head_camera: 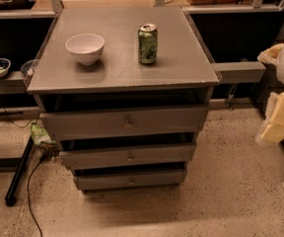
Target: Open top drawer
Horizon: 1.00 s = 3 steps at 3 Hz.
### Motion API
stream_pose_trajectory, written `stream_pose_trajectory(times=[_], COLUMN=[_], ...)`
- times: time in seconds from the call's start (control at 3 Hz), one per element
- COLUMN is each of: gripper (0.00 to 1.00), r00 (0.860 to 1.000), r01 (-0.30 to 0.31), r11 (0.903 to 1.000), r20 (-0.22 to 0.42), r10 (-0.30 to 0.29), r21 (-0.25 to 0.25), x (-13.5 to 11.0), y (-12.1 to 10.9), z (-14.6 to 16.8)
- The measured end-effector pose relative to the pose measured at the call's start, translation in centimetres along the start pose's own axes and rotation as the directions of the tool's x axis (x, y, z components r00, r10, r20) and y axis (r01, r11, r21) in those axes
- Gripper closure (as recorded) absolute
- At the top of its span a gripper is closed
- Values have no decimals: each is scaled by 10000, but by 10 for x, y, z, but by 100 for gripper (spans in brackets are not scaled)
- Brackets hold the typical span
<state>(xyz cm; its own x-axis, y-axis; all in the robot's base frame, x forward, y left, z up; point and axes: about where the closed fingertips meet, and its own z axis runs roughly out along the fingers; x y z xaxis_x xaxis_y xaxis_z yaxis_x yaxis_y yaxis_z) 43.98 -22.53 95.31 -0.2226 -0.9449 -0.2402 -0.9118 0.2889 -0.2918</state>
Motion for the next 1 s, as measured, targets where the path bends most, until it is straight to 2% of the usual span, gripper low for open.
stream_pose_trajectory(times=[0.67,1.0], gripper=[0,0], r00=[9998,9999], r01=[-110,-72], r11=[9991,9958], r20=[-150,-81], r10=[104,65], r21=[-416,-912], x=[31,36], y=[-5,-7], z=[78,107])
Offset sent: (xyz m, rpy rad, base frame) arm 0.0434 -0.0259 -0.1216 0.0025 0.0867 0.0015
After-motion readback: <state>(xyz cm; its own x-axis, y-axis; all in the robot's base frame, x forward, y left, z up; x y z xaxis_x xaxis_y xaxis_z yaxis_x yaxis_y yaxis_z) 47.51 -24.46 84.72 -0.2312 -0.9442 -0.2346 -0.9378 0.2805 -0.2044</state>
